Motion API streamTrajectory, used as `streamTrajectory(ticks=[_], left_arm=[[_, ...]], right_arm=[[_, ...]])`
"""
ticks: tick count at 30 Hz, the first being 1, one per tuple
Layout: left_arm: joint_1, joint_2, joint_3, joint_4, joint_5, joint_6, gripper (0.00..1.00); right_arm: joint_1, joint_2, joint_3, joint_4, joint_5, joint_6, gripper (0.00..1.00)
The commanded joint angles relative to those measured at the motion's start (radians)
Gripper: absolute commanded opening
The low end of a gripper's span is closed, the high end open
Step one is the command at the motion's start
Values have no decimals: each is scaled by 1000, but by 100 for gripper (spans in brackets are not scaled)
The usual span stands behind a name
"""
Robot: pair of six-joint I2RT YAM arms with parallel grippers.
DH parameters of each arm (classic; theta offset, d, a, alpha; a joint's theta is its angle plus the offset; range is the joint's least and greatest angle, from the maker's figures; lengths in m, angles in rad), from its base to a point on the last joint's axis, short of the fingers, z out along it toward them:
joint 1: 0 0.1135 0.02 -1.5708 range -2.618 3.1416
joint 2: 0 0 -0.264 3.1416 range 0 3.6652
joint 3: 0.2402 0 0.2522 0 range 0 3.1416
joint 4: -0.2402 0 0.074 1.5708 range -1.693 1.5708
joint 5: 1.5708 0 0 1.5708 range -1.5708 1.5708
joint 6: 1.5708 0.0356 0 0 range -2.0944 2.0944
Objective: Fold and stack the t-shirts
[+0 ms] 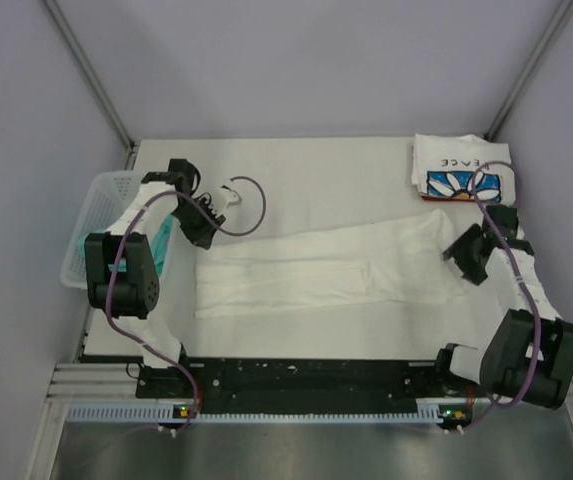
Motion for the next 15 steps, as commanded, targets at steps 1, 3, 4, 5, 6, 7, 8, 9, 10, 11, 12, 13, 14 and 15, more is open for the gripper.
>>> streamTrajectory(ticks=[1,3,4,5,6,7,8,9,10,11,12,13,14,15], left_arm=[[-7,-103,-8,-59,62,44,32],[-7,-134,-40,-68,52,58,32],[-7,-141,-58,-73,49,63,32],[-7,-151,-77,-76,43,70,32],[-5,-155,-91,-82,36,75,33],[-5,-160,-109,-81,33,81,33],[-5,-164,-120,-82,32,84,33],[-7,-167,-132,-81,32,89,33],[-5,-171,-143,-82,30,92,33],[-5,-174,-149,-79,30,92,33],[-5,-175,-158,-82,32,95,33],[-5,-177,-164,-88,35,99,33],[-5,-177,-167,-100,41,107,33],[-5,-174,-170,-116,47,119,33]], right_arm=[[-119,-127,-182,-67,-32,195,56],[-122,-206,-256,-82,-9,248,52],[-120,-236,-290,-81,0,279,49],[-122,-263,-314,-81,18,308,47],[-120,-286,-341,-78,34,334,44],[-122,-297,-357,-75,46,356,40],[-122,-306,-376,-67,51,374,38],[-122,-313,-391,-61,52,387,36],[-122,-311,-402,-61,55,397,36],[-122,-313,-411,-59,58,408,35],[-120,-313,-420,-59,64,419,35],[-122,-311,-428,-55,69,424,35],[-122,-310,-430,-44,72,424,35],[-120,-310,-431,-35,72,418,35]])
